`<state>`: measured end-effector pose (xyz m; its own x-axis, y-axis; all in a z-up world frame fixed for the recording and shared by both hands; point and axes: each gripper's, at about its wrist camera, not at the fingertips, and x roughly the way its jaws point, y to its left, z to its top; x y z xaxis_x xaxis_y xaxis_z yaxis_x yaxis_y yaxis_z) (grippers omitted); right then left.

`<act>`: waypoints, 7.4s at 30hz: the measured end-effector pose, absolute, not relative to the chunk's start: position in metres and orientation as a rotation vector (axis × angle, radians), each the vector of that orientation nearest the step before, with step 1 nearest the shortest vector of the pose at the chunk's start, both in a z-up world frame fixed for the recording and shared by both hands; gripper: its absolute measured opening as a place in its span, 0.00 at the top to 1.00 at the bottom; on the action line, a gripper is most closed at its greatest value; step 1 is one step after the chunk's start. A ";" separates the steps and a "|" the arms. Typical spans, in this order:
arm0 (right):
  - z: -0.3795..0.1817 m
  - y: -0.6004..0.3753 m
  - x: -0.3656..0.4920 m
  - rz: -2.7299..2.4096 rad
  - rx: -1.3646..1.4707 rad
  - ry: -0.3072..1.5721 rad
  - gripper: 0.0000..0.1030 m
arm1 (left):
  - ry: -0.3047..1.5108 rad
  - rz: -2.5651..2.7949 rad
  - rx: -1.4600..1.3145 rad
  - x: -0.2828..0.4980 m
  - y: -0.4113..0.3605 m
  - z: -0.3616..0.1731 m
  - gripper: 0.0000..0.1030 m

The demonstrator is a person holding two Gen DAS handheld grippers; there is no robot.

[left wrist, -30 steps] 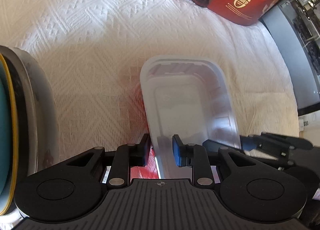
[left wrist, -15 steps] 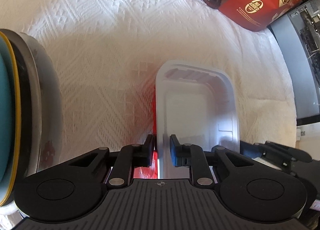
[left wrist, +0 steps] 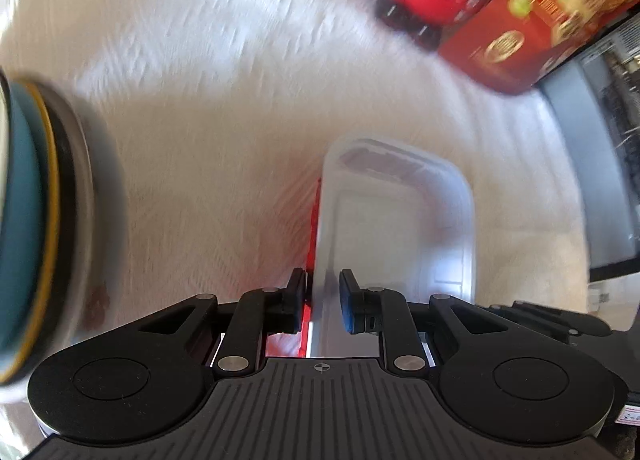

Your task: Organize plates and bowls

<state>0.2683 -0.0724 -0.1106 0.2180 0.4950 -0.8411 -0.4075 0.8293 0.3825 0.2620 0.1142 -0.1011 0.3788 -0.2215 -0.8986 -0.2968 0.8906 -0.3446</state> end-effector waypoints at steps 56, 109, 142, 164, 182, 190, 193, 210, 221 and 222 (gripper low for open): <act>0.002 0.162 0.207 0.784 -0.113 0.977 0.70 | 0.922 0.082 -0.743 0.122 0.358 -0.004 0.80; 0.014 0.172 0.209 0.783 -0.123 0.952 0.68 | 0.922 0.037 -0.773 0.127 0.374 -0.001 0.82; 0.008 0.166 0.200 0.722 -0.120 0.965 0.67 | 0.915 0.121 -0.505 0.122 0.346 0.023 0.82; 0.018 0.088 0.079 0.535 0.019 0.852 0.62 | 0.797 0.157 -0.377 0.002 0.257 0.025 0.88; 0.007 0.053 -0.011 0.586 -0.038 0.859 0.50 | 0.809 0.207 -0.247 -0.077 0.165 0.037 0.88; 0.009 0.050 -0.014 0.599 -0.026 0.855 0.50 | 0.820 0.207 -0.234 -0.079 0.159 0.039 0.88; 0.009 0.051 -0.015 0.606 -0.030 0.855 0.50 | 0.818 0.211 -0.234 -0.080 0.160 0.040 0.88; 0.010 0.057 -0.013 0.604 -0.038 0.857 0.50 | 0.814 0.212 -0.238 -0.080 0.164 0.041 0.88; 0.008 0.057 -0.012 0.591 -0.037 0.863 0.50 | 0.819 0.206 -0.244 -0.079 0.166 0.040 0.88; 0.008 0.057 -0.012 0.590 -0.036 0.864 0.50 | 0.819 0.205 -0.244 -0.079 0.165 0.040 0.88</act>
<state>-0.0118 0.0568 0.0081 0.5013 0.4734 -0.7243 -0.5020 0.8409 0.2022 -0.0793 0.1654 0.0396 0.6662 0.0858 -0.7408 -0.2731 0.9524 -0.1353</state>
